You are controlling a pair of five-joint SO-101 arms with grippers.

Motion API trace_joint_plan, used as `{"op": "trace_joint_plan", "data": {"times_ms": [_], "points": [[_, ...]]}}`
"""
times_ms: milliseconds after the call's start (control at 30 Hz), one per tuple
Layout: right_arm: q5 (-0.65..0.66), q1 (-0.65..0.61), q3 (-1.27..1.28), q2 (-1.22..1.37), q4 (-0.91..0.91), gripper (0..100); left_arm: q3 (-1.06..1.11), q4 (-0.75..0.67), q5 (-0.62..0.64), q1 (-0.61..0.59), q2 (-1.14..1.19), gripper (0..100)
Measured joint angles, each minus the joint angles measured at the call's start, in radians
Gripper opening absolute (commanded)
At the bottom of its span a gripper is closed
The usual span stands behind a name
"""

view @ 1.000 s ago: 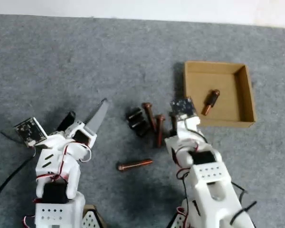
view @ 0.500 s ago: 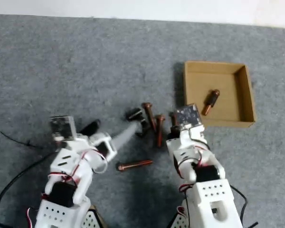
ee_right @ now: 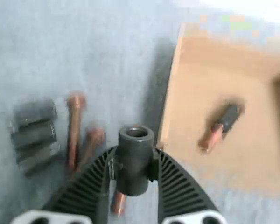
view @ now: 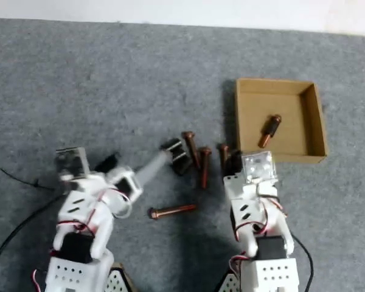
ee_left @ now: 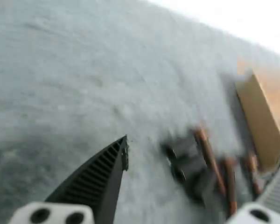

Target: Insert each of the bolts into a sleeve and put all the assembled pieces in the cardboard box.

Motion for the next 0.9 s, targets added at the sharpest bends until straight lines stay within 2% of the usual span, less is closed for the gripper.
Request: {"op": "trace_joint_plan", "data": {"times_ms": [100, 267, 433, 600, 800, 900], "points": [[0.0, 0.003, 0.0, -0.087, 0.0, 0.5, 0.0, -0.066, 0.083, -0.114, 0.0, 45], [0.0, 0.006, 0.002, -0.092, 0.0, 0.5, 0.0, -0.137, 0.221, -0.301, 0.0, 45], [0.002, 0.006, 0.002, -0.092, -0.094, 0.5, 0.0, -0.164, 0.315, -0.338, 0.0, 45], [0.002, 0.037, 0.002, -0.092, -0.129, 0.5, 0.0, -0.167, 0.325, -0.338, 0.0, 45], [0.002, 0.129, 0.002, -0.092, -0.187, 0.5, 0.0, -0.167, 0.327, -0.338, 0.0, 45], [-0.068, 0.199, 0.002, -0.092, -0.23, 0.5, 0.0, -0.167, 0.327, -0.338, 0.0, 45]]}}
